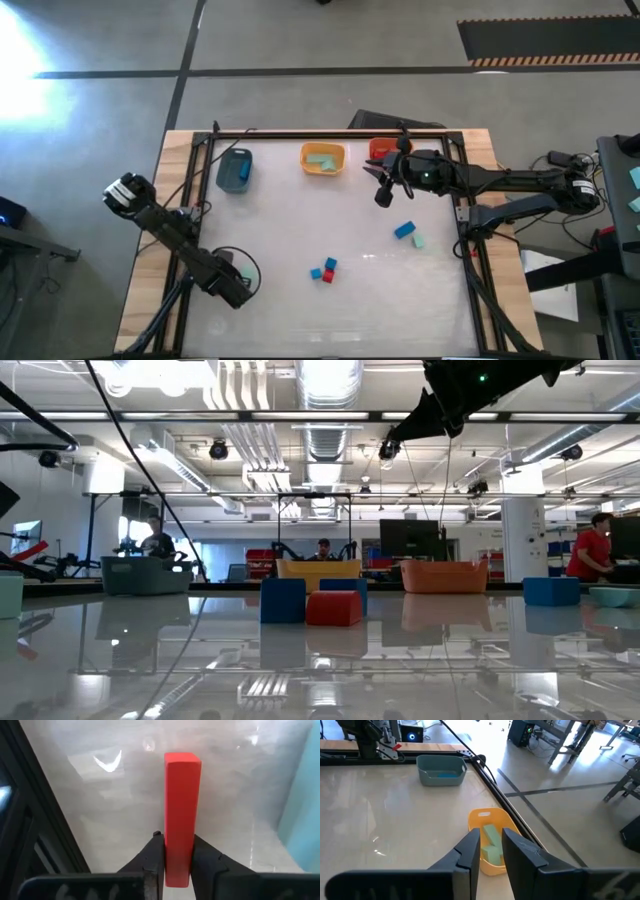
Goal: Sort & place blocks by color
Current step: Put the large red rectangular block into the orange bin
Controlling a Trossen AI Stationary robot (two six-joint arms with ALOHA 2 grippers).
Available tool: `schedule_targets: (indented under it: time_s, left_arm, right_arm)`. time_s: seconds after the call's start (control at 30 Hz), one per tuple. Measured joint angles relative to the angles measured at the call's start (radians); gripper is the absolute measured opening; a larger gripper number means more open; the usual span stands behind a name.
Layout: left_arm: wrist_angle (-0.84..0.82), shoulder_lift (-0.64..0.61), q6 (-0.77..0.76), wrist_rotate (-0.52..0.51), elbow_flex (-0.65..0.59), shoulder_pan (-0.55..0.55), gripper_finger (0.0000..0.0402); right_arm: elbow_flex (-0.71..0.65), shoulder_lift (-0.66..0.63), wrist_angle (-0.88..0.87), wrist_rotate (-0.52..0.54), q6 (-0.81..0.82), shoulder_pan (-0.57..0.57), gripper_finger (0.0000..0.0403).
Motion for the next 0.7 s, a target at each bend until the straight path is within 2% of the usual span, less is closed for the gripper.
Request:
schedule_targets:
  time_s: [0.17, 0.27, 0.47, 0.6, 0.7]
  left_arm:
    - [-0.081, -0.034, 0.014, -0.056, 0.053, 0.0, 0.0042]
    - [-0.138, -0.061, 0.053, -0.137, 0.098, 0.004, 0.0042]
    - [-0.172, -0.136, 0.168, -0.466, 0.194, 0.011, 0.0042]
    - [-0.157, -0.163, 0.352, -0.748, 0.26, 0.017, 0.0042]
    - [-0.08, -0.177, 0.532, -0.908, 0.288, 0.026, 0.0042]
  right_arm:
    - [0.0, 0.0, 0.003, -0.052, -0.007, 0.0, 0.007]
    - [0.0, 0.0, 0.01, -0.095, -0.012, 0.0, 0.0068]
    - [0.0, 0.0, 0.01, -0.182, -0.023, 0.0, 0.007]
    - [-0.002, 0.0, 0.015, -0.32, -0.067, 0.0, 0.0068]
    - [-0.007, 0.0, 0.037, -0.412, -0.093, 0.001, 0.0068]
